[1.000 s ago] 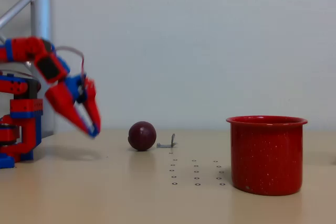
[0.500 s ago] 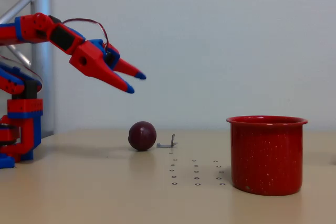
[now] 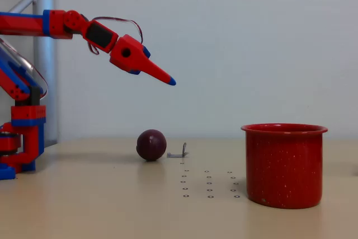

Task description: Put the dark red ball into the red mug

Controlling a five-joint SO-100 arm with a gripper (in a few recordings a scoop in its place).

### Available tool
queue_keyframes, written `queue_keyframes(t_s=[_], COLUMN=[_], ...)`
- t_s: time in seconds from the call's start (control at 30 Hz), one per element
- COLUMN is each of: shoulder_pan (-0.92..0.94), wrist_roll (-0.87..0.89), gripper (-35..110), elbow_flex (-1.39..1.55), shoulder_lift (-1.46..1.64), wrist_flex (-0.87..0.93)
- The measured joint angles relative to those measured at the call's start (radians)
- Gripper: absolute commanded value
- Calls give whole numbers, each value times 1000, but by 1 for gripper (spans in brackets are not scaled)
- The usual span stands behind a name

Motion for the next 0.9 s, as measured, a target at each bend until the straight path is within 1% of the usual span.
queue_keyframes(t_s=[0.1, 0.2, 0.3, 0.43, 0.5, 0.57, 0.67, 0.8, 0.9], shoulder_pan=[-34, -29, -29, -32, -60, -95, -97, -98, -100], wrist_roll=[-40, -106, -147, -152, -110, -51, -11, 41, 63], gripper=[46, 46, 46, 46, 46, 46, 46, 46, 46], elbow_flex=[67, 169, 192, 192, 192, 190, 149, -81, -219], shoulder_lift=[18, 103, 114, 106, 81, 38, -25, -166, -285], wrist_flex=[0, -15, -15, -15, -11, 46, 192, 359, 408])
